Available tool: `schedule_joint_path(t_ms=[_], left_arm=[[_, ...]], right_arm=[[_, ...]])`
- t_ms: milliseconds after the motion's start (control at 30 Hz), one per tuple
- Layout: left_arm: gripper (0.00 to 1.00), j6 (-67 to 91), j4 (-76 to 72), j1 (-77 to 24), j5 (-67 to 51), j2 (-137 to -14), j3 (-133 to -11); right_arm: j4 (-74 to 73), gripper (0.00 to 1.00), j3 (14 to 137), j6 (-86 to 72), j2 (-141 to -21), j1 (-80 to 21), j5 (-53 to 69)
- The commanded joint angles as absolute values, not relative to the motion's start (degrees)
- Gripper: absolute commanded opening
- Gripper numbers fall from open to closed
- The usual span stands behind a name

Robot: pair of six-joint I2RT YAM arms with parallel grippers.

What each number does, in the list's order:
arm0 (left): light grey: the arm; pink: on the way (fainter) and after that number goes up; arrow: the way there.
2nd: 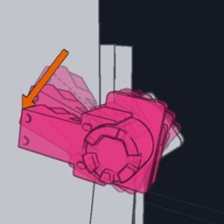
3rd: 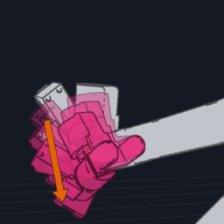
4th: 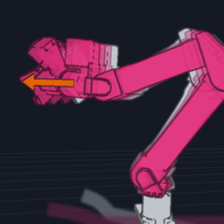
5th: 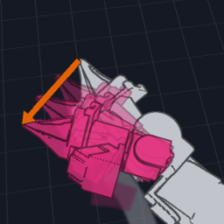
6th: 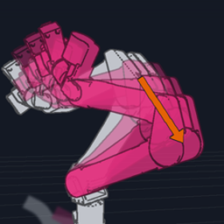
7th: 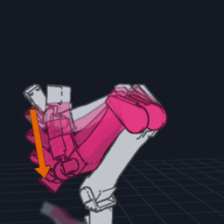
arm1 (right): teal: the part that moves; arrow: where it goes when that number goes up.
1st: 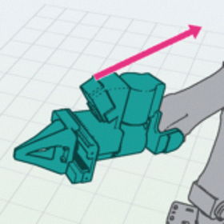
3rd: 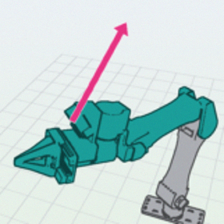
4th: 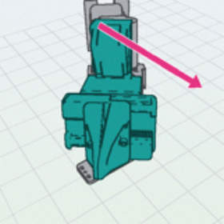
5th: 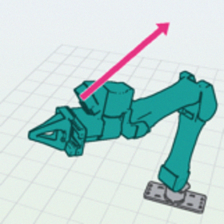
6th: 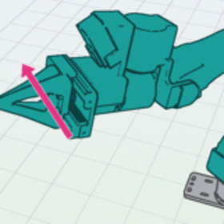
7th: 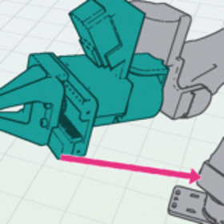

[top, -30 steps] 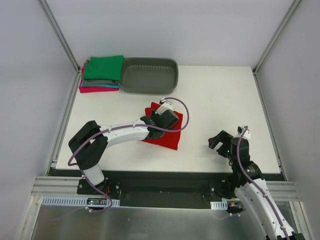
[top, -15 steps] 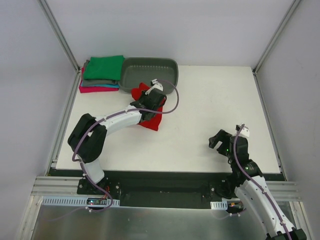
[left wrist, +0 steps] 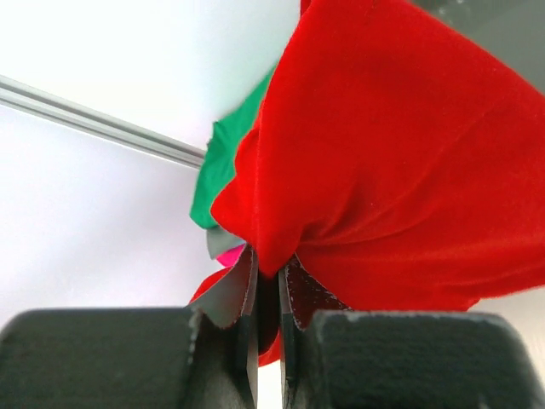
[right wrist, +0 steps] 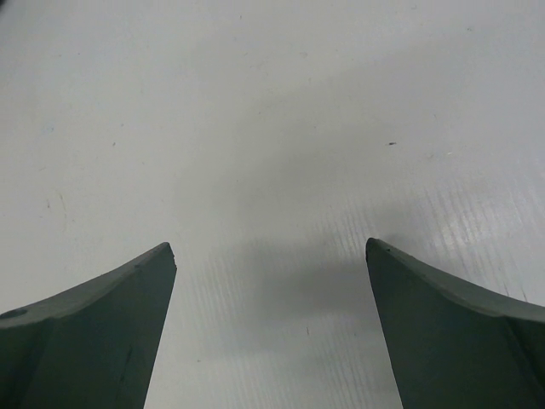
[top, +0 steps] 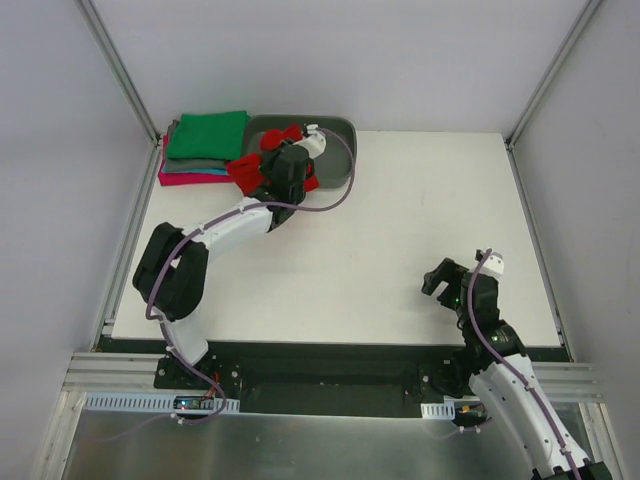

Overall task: Fold and stack the t-shirts
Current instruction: Put the neatly folded tshirt into the corner of the board with the left arm

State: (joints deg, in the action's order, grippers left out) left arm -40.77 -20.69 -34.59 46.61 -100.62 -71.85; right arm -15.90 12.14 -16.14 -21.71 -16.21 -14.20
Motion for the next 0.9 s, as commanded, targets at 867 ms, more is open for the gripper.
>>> schedule_joint_path(t_ms=[867], left_arm=[[0.00, -30.06, 3.34, -18.46, 41.49, -124.54, -126.47]], right_arm=[[-14.06, 0.96, 12.48, -17.84, -22.67, -15.82, -23.20]])
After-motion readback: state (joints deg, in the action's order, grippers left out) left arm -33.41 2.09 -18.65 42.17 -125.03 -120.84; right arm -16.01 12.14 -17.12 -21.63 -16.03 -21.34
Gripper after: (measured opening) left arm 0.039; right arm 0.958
